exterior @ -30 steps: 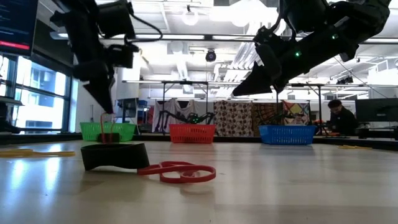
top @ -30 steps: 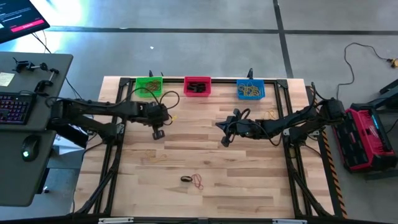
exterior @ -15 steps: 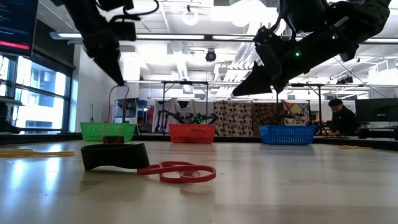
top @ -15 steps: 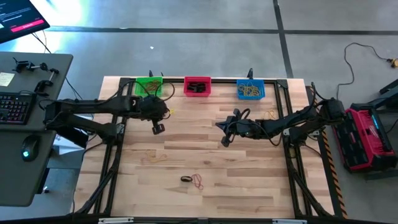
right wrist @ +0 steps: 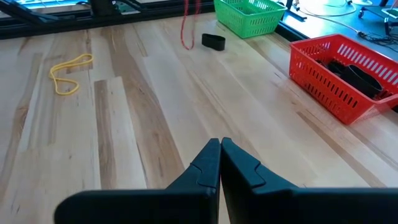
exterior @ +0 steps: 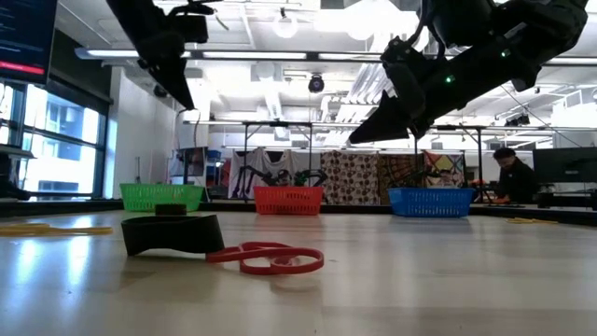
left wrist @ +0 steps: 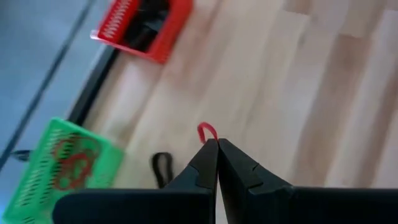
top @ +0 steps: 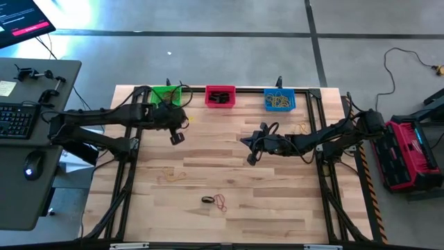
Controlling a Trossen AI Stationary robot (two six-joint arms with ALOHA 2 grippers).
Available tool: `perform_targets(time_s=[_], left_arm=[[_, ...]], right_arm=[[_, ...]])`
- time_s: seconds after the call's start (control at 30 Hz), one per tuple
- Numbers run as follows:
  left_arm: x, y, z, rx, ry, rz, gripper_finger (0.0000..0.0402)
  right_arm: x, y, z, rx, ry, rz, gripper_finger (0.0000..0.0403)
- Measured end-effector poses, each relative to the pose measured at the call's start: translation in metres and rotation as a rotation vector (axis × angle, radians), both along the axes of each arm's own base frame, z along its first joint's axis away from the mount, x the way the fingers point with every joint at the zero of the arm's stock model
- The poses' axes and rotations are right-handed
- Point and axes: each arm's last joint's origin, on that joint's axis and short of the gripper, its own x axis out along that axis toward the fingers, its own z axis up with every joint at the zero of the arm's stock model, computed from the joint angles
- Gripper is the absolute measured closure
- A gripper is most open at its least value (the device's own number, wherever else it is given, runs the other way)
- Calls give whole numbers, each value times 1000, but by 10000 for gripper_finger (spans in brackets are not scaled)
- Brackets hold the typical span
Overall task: Sort rubber bands into baskets
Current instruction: Put the red rubber band into the green bin
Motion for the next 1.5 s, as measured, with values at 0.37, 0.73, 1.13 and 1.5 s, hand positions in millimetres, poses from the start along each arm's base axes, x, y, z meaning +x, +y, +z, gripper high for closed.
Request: perform_targets(time_s=[0.37,0.73,1.13,1.5], left_arm=[[-17,49,3,21,0,237,401],[-42,114,36,-28,37,363,401],[-47,180,28,-97,161,492,401],[-48,208,-7,-191,267,537,401]], right_arm=[[0,0,0,0,0,0,403],[0,0,0,0,0,0,403],[0,0,0,0,1,0,403],[-1,0,-1,-2,17,0,403]])
